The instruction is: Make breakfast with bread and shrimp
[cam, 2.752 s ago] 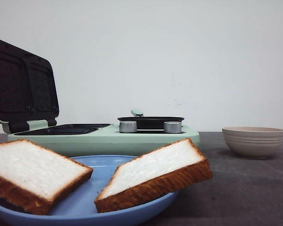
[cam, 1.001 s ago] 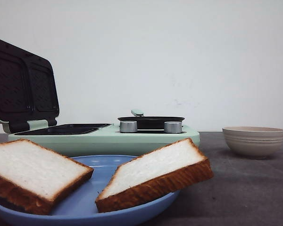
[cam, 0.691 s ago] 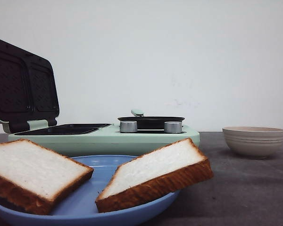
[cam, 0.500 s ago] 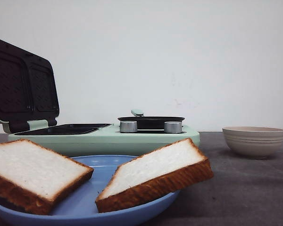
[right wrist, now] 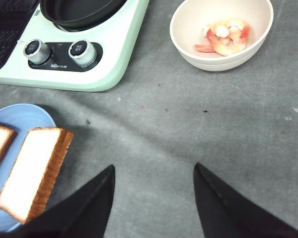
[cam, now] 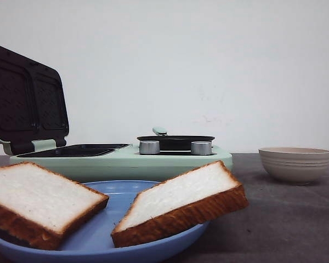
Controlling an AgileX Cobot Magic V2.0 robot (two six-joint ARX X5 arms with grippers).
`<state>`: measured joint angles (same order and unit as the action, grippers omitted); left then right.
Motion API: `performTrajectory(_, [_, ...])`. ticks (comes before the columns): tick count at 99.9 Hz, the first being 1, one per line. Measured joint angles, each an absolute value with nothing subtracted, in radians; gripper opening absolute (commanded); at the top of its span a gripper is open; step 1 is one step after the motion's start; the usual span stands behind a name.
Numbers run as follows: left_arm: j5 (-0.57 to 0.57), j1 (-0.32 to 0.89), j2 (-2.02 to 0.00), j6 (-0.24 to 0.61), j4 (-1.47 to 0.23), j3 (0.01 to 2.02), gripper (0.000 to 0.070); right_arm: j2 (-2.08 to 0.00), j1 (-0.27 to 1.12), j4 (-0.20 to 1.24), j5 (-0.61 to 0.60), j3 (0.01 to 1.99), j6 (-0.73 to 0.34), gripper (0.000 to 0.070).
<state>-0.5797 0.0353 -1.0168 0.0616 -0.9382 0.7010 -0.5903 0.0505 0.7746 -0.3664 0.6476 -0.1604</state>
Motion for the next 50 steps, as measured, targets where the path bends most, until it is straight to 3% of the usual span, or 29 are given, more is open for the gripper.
performTrajectory(50, [-0.599,0.147,-1.213,0.035,-0.878,0.701,0.0395,-0.616,0.051,0.790,-0.367,0.648,-0.146,0.0308])
